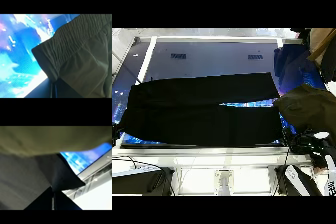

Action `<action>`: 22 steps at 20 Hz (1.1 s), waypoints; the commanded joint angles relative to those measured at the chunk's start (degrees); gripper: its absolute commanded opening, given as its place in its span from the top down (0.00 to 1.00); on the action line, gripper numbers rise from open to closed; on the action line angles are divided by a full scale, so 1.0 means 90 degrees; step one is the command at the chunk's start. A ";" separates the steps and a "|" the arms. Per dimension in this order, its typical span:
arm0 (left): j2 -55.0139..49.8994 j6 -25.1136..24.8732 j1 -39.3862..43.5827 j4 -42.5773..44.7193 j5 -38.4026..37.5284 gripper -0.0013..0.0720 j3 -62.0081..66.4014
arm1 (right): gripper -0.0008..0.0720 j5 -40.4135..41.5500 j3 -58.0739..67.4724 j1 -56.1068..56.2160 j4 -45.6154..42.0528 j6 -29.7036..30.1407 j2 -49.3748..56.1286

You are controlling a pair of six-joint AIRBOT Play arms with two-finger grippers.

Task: Fold the clothes and pants, and hang the long-sleeved shirts on hangers.

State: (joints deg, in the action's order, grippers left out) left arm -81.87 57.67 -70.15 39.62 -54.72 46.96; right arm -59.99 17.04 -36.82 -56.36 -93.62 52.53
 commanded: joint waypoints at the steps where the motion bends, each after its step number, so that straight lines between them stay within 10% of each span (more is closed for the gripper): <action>1: 0.0143 -0.0007 -0.0010 0.0022 -0.0080 0.96 0.0100 | 0.98 -0.0299 0.0245 -0.0005 0.0024 0.0049 -0.0007; 4: 0.0707 -0.0010 0.0039 0.0104 -0.0304 0.96 0.0544 | 0.98 -0.1069 0.1202 0.0010 0.0563 0.0379 -0.0151; 11: 0.1311 0.0512 0.1987 0.0544 0.0216 0.96 0.1834 | 0.98 0.0262 0.4138 0.1892 0.1071 0.0357 0.1209; 15: 0.0964 0.2404 0.3487 0.2467 0.2285 0.96 0.2616 | 0.98 0.0721 0.6033 0.2229 0.1069 0.0350 0.3211; 22: -0.0767 0.3837 0.4318 0.3789 0.2232 0.96 0.3922 | 0.98 0.1392 0.8157 0.2324 0.1139 0.0197 0.5506</action>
State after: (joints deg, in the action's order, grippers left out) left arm -83.61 87.18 -34.37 69.01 -36.34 78.72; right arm -50.48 83.59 -16.75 -46.39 -91.35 94.56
